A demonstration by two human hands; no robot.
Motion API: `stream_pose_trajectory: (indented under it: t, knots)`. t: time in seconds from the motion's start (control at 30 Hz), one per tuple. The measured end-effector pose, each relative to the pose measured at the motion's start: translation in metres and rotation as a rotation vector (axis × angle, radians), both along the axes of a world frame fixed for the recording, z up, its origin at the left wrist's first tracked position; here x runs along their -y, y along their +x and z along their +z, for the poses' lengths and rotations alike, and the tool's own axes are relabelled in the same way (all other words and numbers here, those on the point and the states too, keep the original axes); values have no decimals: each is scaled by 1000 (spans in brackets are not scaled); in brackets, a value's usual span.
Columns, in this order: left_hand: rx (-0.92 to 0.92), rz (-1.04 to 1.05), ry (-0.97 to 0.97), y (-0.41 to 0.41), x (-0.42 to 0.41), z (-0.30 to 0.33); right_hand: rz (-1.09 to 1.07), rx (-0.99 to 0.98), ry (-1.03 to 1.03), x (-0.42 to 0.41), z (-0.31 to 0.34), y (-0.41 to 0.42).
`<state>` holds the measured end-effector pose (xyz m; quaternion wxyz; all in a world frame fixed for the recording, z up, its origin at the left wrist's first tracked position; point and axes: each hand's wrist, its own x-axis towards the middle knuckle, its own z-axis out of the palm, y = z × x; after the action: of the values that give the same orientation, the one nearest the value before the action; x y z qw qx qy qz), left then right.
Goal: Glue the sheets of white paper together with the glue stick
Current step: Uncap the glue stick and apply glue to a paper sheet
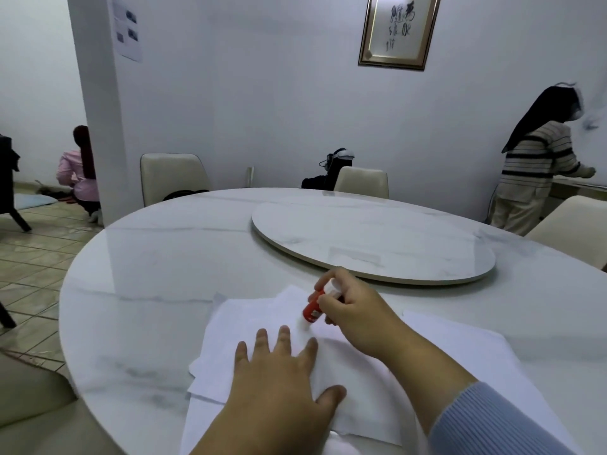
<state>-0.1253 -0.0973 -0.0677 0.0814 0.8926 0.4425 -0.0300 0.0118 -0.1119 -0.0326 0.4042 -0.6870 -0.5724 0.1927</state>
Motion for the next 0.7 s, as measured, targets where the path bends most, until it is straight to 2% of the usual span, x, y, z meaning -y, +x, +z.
stream_pose_trajectory:
  t: [0.23,0.33,0.4,0.43,0.53,0.6,0.7]
  knots:
    - [27,10,5,-1,0,-7,-91,-32,-62,34,5,38]
    - [52,12,12,-1,2,-8,-140,63,-87,51,10,55]
    - [58,9,16,-1,2,-8,-178,92,-18,59,15,69]
    - [59,8,19,-2,2,-9,-201,15,65,64,19,75]
    - [68,3,31,-2,2,-9,-219,-550,399,71,31,87]
    - [87,-13,37,-2,2,-8,-276,-801,540,68,31,93]
    - [136,-36,38,-3,1,-8,-447,-724,510,51,21,101]
